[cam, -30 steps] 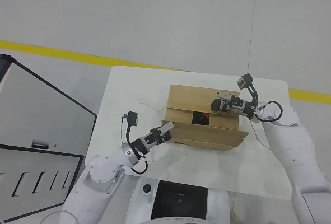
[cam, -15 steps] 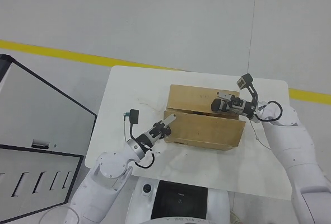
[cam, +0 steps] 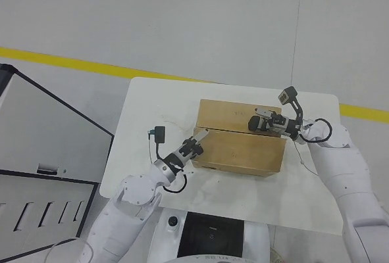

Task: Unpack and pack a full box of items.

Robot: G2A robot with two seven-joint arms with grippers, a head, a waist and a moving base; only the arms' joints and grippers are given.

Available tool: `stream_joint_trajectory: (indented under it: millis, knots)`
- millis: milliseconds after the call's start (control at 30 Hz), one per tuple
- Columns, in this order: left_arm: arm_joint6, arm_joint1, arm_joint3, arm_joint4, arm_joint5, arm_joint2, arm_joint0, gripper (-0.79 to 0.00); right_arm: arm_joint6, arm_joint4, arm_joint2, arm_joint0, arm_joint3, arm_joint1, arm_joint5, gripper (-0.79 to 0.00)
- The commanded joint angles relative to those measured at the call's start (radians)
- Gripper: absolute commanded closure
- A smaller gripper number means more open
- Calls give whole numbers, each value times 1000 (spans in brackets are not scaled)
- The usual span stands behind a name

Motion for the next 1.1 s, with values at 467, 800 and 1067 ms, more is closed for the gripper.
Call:
stream_joint_trajectory:
  millis: [467,800,1067]
  knots:
    - [132,-18,92,47,88,62,-72,-785,0,0,0,0,0,0,0,-785]
    - [153,-18,67,23,74,36,-41,-785,4,3,-2,-36,-81,5,51,-785]
    - [168,-17,36,15,86,11,-23,-785,29,-70,-24,-53,-133,12,92,-785]
